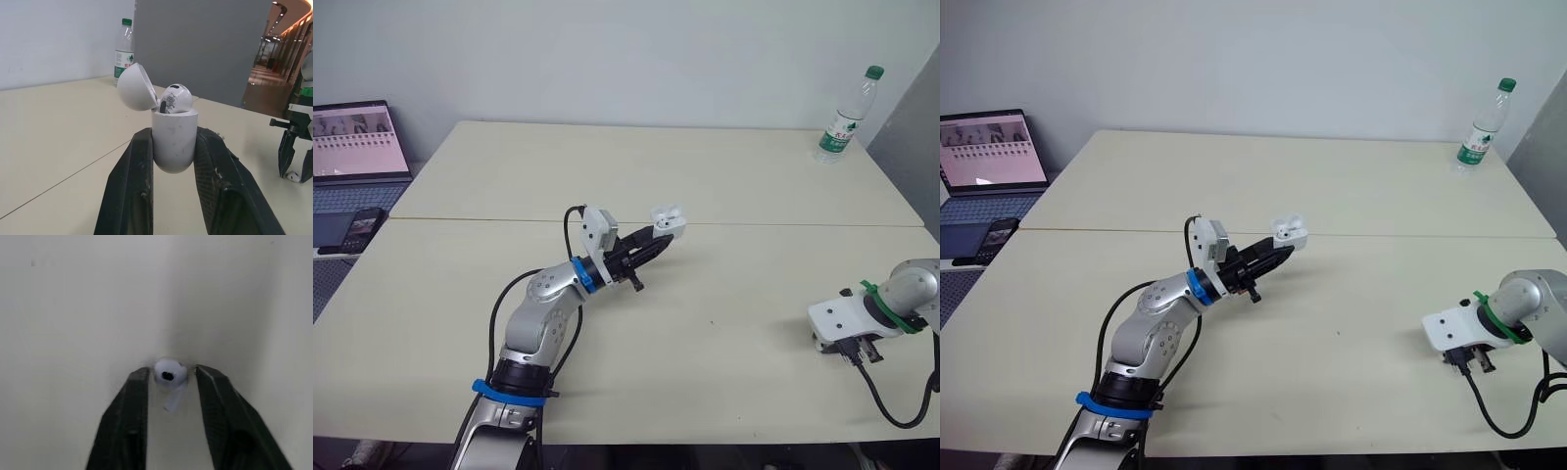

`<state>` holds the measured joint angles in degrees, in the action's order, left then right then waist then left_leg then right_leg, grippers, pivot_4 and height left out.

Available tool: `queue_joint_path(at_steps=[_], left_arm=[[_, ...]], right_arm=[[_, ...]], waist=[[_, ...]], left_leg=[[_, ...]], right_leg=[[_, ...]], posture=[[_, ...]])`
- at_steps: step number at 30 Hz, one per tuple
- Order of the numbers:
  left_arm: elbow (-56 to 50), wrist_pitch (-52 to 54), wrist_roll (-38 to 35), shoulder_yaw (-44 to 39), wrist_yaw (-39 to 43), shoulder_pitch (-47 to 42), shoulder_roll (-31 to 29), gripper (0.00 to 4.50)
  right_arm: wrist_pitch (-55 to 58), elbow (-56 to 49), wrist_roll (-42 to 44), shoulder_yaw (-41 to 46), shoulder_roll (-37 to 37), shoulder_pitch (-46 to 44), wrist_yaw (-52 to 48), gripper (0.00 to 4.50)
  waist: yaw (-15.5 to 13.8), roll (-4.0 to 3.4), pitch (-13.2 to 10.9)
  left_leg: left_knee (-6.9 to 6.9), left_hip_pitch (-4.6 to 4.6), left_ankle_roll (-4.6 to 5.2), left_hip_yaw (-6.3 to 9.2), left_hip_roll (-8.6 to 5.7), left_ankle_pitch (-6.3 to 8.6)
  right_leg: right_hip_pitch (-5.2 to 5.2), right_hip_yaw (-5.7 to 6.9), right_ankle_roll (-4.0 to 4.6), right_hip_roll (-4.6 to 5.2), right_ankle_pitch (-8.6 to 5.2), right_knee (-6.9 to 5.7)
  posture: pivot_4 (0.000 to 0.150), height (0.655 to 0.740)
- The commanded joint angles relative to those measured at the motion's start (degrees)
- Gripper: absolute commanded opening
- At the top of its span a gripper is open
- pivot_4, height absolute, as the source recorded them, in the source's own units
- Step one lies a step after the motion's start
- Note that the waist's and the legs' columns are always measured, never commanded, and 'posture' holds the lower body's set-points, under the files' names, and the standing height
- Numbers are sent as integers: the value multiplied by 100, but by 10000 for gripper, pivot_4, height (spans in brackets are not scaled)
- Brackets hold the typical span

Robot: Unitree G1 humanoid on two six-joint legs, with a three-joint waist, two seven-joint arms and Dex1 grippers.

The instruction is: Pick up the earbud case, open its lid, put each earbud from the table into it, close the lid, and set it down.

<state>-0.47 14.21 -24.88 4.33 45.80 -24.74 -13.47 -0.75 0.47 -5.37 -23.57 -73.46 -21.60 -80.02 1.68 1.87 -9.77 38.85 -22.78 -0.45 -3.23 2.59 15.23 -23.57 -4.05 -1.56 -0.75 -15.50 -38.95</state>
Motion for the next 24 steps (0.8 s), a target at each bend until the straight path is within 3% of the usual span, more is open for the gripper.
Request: queue_joint_path(at_steps=[1,2,14,24], left_arm=[[-191,-91,-9,-8,40,-83,-2,7814],[-182,-92,-7,-8,40,-89,0,7814],[-161,-120,8,9,29,-87,42,7814],[-153,-131,11,-1,43,-79,34,7814]], right_arm=[[363,-121,-78,283,57,97,22,28618],[485,-156,-95,314,81,105,22,31871],[3379,-1042,-230,370,244,45,-7,31871],[4124,-1358,-249,331,366,-70,11,31871]], waist=[[7,1,0],[14,1,-1],[3,0,0],[4,0,0]], left_leg=[[0,1,0,0,0,0],[1,6,0,-2,0,0],[2,11,-1,-2,-2,0],[2,8,0,-1,-3,0]], right_leg=[[2,0,0,0,0,0],[6,0,0,1,0,0],[11,-1,-2,5,3,-1],[8,0,-2,4,3,0]], posture=[[1500,7362],[1500,7362],[1500,7362],[1500,7362]])
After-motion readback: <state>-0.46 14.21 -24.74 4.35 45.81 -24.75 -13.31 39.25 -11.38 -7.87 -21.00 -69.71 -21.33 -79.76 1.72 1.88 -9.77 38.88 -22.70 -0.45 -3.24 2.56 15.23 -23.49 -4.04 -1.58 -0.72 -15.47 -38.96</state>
